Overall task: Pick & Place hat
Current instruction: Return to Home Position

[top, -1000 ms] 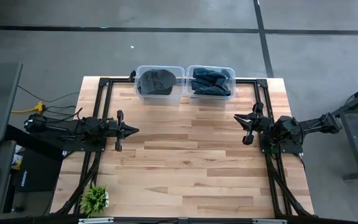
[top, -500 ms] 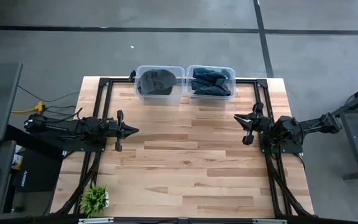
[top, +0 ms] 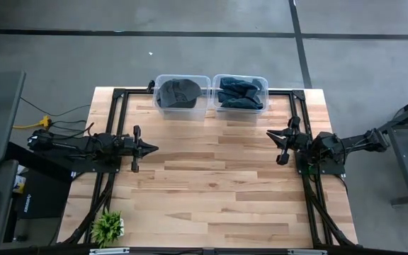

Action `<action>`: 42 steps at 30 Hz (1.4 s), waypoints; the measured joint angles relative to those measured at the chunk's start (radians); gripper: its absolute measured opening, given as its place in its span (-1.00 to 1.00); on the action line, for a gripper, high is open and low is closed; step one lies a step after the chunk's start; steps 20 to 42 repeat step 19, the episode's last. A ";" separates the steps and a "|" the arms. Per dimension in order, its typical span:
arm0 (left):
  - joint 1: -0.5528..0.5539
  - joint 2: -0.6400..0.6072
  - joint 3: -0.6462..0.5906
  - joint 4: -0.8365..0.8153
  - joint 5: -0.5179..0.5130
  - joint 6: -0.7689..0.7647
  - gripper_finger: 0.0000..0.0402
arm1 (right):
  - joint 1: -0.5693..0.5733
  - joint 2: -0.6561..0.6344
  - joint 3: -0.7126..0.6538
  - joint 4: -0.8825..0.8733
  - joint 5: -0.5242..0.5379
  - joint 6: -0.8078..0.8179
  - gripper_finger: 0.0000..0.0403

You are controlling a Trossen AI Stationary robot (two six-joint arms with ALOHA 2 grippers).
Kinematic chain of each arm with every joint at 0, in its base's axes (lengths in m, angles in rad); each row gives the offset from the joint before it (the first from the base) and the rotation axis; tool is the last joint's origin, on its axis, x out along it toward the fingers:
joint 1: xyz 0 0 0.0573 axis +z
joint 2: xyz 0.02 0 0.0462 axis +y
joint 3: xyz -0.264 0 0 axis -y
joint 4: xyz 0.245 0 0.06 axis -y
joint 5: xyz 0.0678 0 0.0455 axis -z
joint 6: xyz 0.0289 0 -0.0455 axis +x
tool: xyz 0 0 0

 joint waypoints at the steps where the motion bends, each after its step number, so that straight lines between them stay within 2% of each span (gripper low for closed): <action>1: 0.000 0.000 0.000 0.000 0.000 0.000 -1.00 | 0.000 0.000 0.000 0.000 0.000 0.000 -0.83; 42: 0.000 0.000 0.000 0.001 0.000 0.000 -1.00 | 0.000 0.000 0.000 0.000 0.000 0.000 -0.84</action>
